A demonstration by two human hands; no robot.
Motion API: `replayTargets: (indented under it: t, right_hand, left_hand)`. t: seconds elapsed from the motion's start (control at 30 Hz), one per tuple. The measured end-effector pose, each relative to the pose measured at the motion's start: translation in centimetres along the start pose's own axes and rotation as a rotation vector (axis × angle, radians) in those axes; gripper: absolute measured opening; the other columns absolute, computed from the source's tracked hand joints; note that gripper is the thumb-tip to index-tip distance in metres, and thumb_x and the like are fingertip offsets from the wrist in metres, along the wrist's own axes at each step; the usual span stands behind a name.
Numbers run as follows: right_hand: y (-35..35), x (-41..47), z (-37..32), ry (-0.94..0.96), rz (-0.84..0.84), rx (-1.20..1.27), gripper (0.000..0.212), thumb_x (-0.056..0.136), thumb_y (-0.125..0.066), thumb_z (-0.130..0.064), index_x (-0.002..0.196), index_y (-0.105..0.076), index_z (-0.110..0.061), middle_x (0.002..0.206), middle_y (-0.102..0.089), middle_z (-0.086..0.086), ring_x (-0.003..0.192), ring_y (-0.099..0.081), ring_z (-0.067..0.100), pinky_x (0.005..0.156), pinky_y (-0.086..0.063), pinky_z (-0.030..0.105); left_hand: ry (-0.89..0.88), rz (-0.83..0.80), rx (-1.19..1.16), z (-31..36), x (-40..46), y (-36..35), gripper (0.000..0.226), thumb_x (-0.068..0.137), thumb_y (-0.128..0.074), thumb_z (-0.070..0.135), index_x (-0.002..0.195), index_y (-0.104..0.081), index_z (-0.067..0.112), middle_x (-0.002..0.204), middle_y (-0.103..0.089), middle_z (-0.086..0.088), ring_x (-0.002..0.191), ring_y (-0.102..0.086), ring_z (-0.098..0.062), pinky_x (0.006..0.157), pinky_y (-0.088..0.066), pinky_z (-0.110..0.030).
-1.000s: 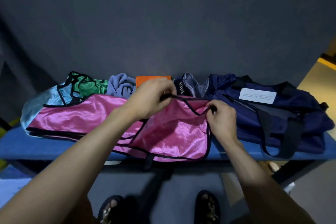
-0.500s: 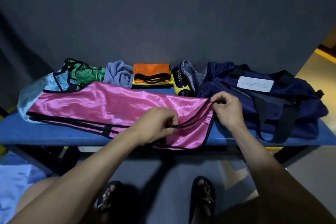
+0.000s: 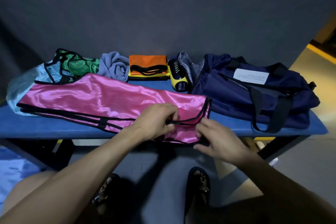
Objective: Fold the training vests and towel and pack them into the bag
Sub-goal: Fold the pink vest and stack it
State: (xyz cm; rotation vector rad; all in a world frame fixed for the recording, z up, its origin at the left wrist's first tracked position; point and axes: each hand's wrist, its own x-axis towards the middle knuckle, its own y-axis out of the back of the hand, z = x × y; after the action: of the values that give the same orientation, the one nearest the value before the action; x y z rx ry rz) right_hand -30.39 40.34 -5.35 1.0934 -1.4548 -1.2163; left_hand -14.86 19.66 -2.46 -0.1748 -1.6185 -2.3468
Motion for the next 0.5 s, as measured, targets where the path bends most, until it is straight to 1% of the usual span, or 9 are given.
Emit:
replayTargets:
  t: [0.03, 0.1, 0.17, 0.23, 0.3, 0.37, 0.5]
  right_hand:
    - [-0.9, -0.2, -0.5, 0.089, 0.034, -0.122, 0.041, 0.076, -0.073, -0.054, 0.1, -0.054, -0.027, 0.104, -0.049, -0.006, 0.094, -0.049, 0.018, 0.072, -0.043, 0.038]
    - [-2.8, -0.3, -1.2, 0.173, 0.078, -0.311, 0.055, 0.069, -0.08, -0.051, 0.111, -0.058, -0.024, 0.113, -0.05, 0.001, 0.096, -0.048, 0.023, 0.076, -0.038, 0.04]
    - [-4.5, -0.1, -1.1, 0.205, 0.166, -0.388, 0.059, 0.065, -0.085, -0.034, 0.117, -0.059, -0.022, 0.117, -0.05, 0.004, 0.096, -0.047, 0.026, 0.08, -0.034, 0.041]
    - [-5.2, 0.5, -0.3, 0.213, 0.272, -0.427, 0.056, 0.066, -0.081, -0.017, 0.118, -0.06, -0.021, 0.11, -0.051, 0.005, 0.093, -0.045, 0.026, 0.082, -0.033, 0.04]
    - [-5.4, 1.3, 0.3, 0.217, 0.315, -0.452, 0.052, 0.068, -0.079, -0.011, 0.114, -0.06, -0.02, 0.102, -0.053, 0.004, 0.09, -0.045, 0.027, 0.083, -0.034, 0.04]
    - [-5.4, 2.1, 0.6, 0.207, 0.343, -0.451, 0.045, 0.07, -0.078, -0.009, 0.108, -0.059, -0.021, 0.098, -0.055, 0.003, 0.087, -0.049, 0.027, 0.081, -0.037, 0.041]
    - [-5.7, 2.7, 0.0, 0.243, 0.369, -0.458, 0.026, 0.079, -0.071, -0.015, 0.1, -0.058, -0.02, 0.095, -0.056, 0.004, 0.081, -0.053, 0.03, 0.076, -0.038, 0.042]
  left_hand:
    - [0.003, -0.001, -0.005, -0.1, -0.1, 0.0, 0.02, 0.073, -0.075, 0.015, 0.084, -0.059, 0.02, 0.078, -0.055, 0.012, 0.07, -0.049, -0.013, 0.063, -0.046, -0.037]
    - [0.004, 0.008, -0.018, -0.2, -0.2, 0.0, 0.02, 0.073, -0.075, 0.015, 0.084, -0.059, 0.019, 0.078, -0.057, 0.011, 0.07, -0.049, -0.014, 0.063, -0.047, -0.038]
    - [0.002, 0.023, -0.033, -0.2, -0.3, 0.2, 0.02, 0.072, -0.075, 0.014, 0.083, -0.059, 0.018, 0.077, -0.057, 0.01, 0.07, -0.049, -0.014, 0.063, -0.047, -0.038]
    - [0.001, 0.036, -0.049, -0.2, -0.2, 0.3, 0.02, 0.072, -0.075, 0.012, 0.082, -0.059, 0.018, 0.076, -0.056, 0.013, 0.07, -0.05, -0.014, 0.063, -0.047, -0.037]
    - [0.008, 0.053, -0.061, -0.2, -0.3, 0.2, 0.02, 0.072, -0.075, 0.012, 0.081, -0.059, 0.019, 0.076, -0.055, 0.014, 0.07, -0.051, -0.014, 0.064, -0.047, -0.037]
    - [0.011, 0.063, -0.072, -0.2, -0.4, 0.1, 0.02, 0.071, -0.075, 0.012, 0.081, -0.059, 0.019, 0.076, -0.056, 0.014, 0.07, -0.051, -0.014, 0.064, -0.048, -0.037]
    - [0.028, 0.088, -0.104, -0.5, -0.5, 0.1, 0.022, 0.07, -0.076, 0.011, 0.077, -0.057, 0.021, 0.074, -0.058, 0.013, 0.069, -0.051, -0.012, 0.065, -0.049, -0.039]
